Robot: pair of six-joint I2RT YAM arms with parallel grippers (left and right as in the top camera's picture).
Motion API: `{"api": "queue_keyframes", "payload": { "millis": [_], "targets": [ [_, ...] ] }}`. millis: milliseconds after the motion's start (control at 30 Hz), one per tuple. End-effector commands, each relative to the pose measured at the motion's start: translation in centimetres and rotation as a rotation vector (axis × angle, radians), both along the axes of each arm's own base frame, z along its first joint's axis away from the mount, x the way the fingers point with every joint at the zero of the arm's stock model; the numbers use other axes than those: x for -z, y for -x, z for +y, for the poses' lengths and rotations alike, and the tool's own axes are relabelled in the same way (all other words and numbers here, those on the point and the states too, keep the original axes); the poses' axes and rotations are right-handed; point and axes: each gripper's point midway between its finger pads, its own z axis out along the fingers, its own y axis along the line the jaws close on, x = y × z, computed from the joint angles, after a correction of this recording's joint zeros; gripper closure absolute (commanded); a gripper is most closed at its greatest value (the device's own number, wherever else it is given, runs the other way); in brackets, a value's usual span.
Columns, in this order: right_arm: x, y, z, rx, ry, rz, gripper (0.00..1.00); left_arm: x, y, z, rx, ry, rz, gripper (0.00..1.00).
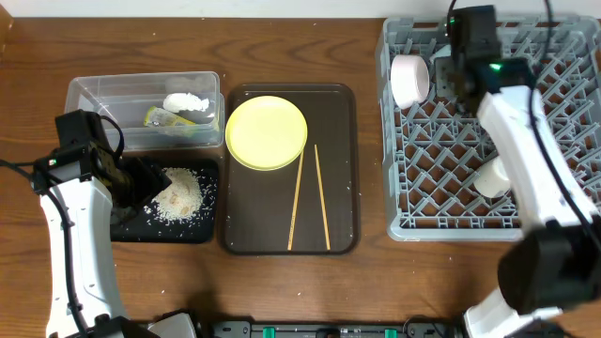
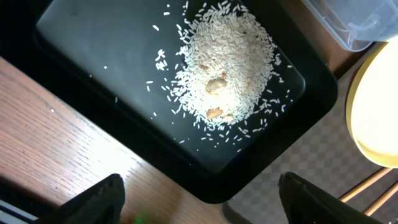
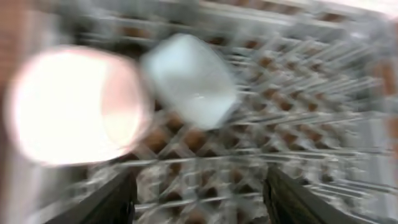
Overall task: Sort waste into correct bins and load items into the dishwasher rack
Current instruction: 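Set the blue bowl in the rack beside the pink bowl and release, then grasp one wooden chopstick on the brown tray with the right gripper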
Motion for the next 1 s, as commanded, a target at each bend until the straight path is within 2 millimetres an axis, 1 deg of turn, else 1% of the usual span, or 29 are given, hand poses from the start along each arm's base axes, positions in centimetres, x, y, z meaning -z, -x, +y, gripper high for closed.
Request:
{"api": "queue_keyframes", "payload": {
  "millis": [0,33,67,100,233,333,500,667,733,767,867,967],
  "targets": [
    [-1.6,2.3,7.7,-0.244,-0.353,0.038,0.38,-0.5,-0.1,0.1,-0.009,-0.007,-0.016,0.18],
    [-1.6,3.1,9.0,-0.287,-0.400,0.063,0.39,-0.5,-0.1,0.1,-0.009,-0.007,-0.016,0.18],
    [-1.4,4.3,10.7,-0.330,-0.444,0.106,0.40,-0.5,-0.1,0.1,-0.009,-0.007,-0.016,0.18],
    [-0.9,5.3,12.0,-0.358,-0.459,0.151,0.39,-0.5,-0.1,0.1,-0.009,-0.007,-0.016,0.18],
    [1.4,8.2,15.5,-0.426,-0.446,0.282,0.39,-0.5,-0.1,0.1,-0.009,-0.007,-0.016,0.18],
    [3.5,10.2,18.4,-0.456,-0.431,0.371,0.39,-0.5,-0.1,0.1,-0.009,-0.007,-0.016,0.17],
    [7.9,12.5,21.8,-0.432,-0.360,0.486,0.39,-0.5,-0.1,0.1,-0.009,-0.007,-0.016,0.17],
    [12.6,14.3,24.0,-0.349,-0.304,0.595,0.43,-0.5,-0.1,0.1,-0.009,-0.007,-0.016,0.17],
    [14.4,15.2,24.7,-0.317,-0.292,0.643,0.47,-0.5,-0.1,0.1,-0.009,-0.007,-0.016,0.17],
    [15.2,15.5,24.8,-0.299,-0.283,0.661,0.50,-0.5,-0.1,0.1,-0.009,-0.007,-0.016,0.17],
    [17.7,16.2,24.9,-0.227,-0.241,0.700,0.50,-0.5,-0.1,0.1,-0.009,-0.007,-0.016,0.17],
    [19.8,16.8,24.8,-0.196,-0.208,0.738,0.50,-0.5,-0.1,0.1,-0.009,-0.007,-0.016,0.17]
  ]
}}
